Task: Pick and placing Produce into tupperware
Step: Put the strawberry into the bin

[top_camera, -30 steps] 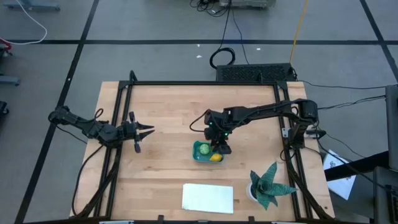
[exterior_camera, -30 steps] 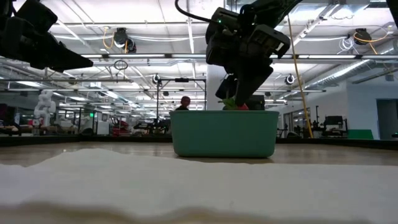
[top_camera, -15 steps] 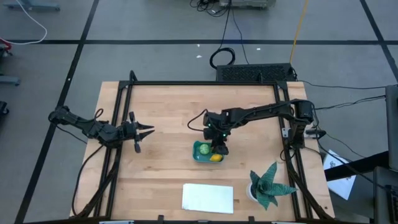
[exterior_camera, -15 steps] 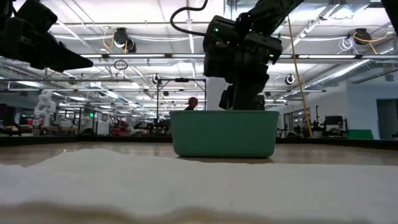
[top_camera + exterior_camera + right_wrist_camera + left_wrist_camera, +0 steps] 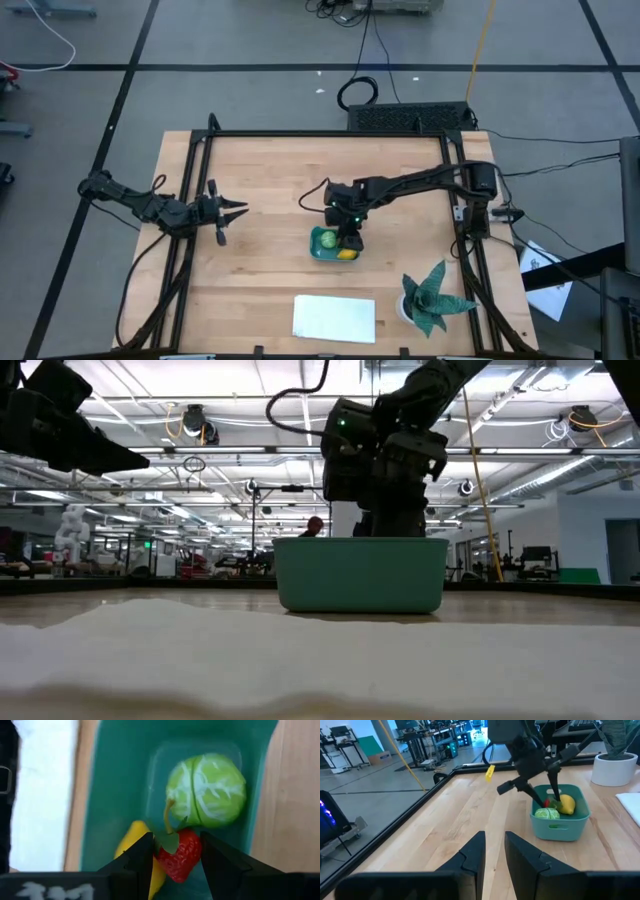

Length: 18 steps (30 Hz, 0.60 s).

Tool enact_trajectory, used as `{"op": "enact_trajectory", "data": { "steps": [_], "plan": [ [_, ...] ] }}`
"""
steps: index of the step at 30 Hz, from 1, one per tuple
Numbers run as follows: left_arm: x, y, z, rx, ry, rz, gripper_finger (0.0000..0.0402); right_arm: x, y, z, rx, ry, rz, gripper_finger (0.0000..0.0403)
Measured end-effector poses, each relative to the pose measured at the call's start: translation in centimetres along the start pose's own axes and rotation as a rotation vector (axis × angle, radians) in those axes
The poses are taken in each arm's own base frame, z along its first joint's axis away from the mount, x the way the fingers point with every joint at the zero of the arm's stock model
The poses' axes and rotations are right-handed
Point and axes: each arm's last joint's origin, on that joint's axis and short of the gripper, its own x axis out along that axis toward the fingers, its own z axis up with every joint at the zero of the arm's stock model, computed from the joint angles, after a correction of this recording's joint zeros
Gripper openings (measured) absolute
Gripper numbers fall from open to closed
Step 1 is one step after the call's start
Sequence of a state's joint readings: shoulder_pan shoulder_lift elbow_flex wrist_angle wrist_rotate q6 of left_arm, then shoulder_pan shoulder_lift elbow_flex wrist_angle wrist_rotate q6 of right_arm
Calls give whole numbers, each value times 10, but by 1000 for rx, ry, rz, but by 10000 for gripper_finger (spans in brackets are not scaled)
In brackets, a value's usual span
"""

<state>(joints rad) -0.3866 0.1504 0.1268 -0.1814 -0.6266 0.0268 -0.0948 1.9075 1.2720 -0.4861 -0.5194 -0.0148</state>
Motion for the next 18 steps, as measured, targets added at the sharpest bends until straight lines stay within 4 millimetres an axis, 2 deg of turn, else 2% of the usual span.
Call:
{"op": "enact_trajectory", "data": {
  "steps": [5, 18],
  "plan": [
    [0, 0, 0, -2, 1, 0, 79, 6, -4, -2, 2, 20, -2, 132],
    [0, 0, 0, -2, 1, 0, 79, 6, -4, -3, 45, 32, -2, 132]
  ]
}}
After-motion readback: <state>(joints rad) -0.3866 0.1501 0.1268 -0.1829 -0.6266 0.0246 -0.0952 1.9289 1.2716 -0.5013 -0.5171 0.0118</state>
